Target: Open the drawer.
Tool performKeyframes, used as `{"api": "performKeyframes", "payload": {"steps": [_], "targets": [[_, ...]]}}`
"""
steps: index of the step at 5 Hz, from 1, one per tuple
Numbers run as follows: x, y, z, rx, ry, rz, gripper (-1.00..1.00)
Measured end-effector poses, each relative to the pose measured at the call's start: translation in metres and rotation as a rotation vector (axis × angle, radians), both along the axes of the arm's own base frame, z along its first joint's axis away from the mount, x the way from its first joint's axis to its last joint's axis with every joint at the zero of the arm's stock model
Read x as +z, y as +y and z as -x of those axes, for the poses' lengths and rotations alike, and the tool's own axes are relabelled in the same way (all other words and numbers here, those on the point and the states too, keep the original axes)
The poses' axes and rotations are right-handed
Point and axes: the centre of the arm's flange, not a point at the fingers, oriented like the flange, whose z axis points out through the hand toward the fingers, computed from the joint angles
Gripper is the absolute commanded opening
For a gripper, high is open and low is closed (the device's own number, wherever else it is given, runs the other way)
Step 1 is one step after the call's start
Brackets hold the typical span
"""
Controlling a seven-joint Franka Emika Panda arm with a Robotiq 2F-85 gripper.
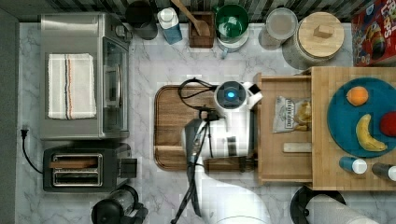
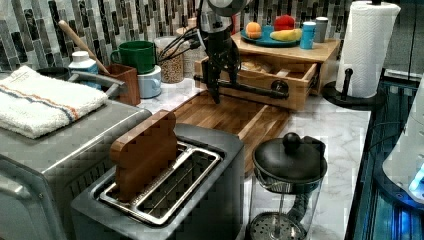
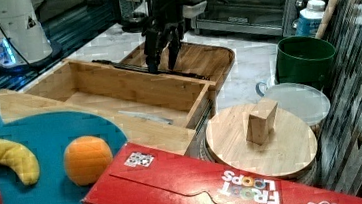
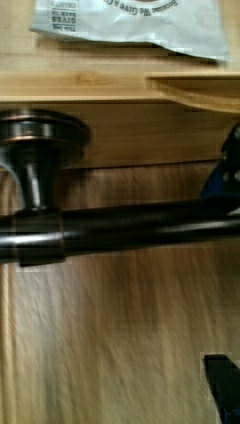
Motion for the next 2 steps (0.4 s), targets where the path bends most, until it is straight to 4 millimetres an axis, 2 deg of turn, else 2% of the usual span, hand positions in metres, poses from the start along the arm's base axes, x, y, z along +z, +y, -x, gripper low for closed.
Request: {"api": "performKeyframes", "payload": {"steps": [1, 2], "targets": [[0.0007, 0.0239, 0.0001, -0.011, 0.009, -0.012, 1.00], [0.0033, 0.0145, -0.0006, -0.049, 0.023, -0.015, 1.00]]}}
